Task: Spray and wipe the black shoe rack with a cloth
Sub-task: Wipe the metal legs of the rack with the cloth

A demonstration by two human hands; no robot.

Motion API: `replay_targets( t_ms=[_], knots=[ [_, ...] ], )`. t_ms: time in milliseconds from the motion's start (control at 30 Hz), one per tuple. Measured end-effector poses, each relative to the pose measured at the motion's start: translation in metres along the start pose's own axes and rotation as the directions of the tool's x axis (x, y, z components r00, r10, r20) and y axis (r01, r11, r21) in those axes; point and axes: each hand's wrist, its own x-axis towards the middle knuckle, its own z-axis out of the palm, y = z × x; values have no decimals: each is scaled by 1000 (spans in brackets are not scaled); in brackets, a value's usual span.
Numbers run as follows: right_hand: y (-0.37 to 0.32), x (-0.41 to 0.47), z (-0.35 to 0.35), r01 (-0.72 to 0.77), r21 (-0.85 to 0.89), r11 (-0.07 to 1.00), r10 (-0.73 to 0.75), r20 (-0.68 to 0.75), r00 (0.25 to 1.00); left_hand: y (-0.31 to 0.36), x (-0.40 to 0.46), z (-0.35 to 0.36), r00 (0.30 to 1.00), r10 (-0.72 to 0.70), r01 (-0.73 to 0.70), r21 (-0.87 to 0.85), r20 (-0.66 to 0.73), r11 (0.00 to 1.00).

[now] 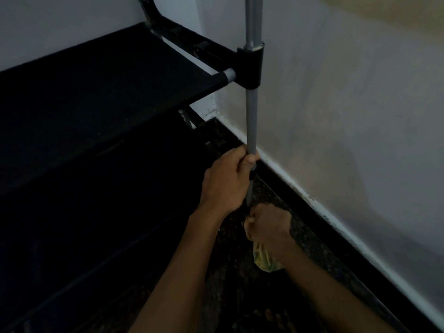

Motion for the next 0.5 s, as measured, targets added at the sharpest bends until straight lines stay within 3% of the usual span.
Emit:
replay_targets(
  t_ms=[33, 100, 167, 233, 333, 500],
  knots=[
    [2, -1, -5, -26, 22, 999, 26, -13, 1000, 2, -1, 1, 1000, -3, 4, 5, -24, 1000],
    [6, -4, -14, -49, 96, 994, 67, -185, 981, 4, -4, 3, 999, -9, 10, 30, -52, 999],
    [10, -8, -15, 20, 121, 992, 20, -319, 948, 7, -6, 5, 997, -14, 20, 74, -70, 997],
    [11, -12, -9, 74, 101, 992, -50, -226, 973, 8, -7, 7, 997, -26, 34, 104, -79, 994],
    [17, -12, 0, 5, 82, 997, -1, -51, 999, 10, -12, 10, 995, -29, 42, 127, -97, 991],
    [20, -28, 9, 8, 184, 983, 33, -219, 975, 19, -14, 22, 998, 10, -1, 129, -69, 992]
  ],
)
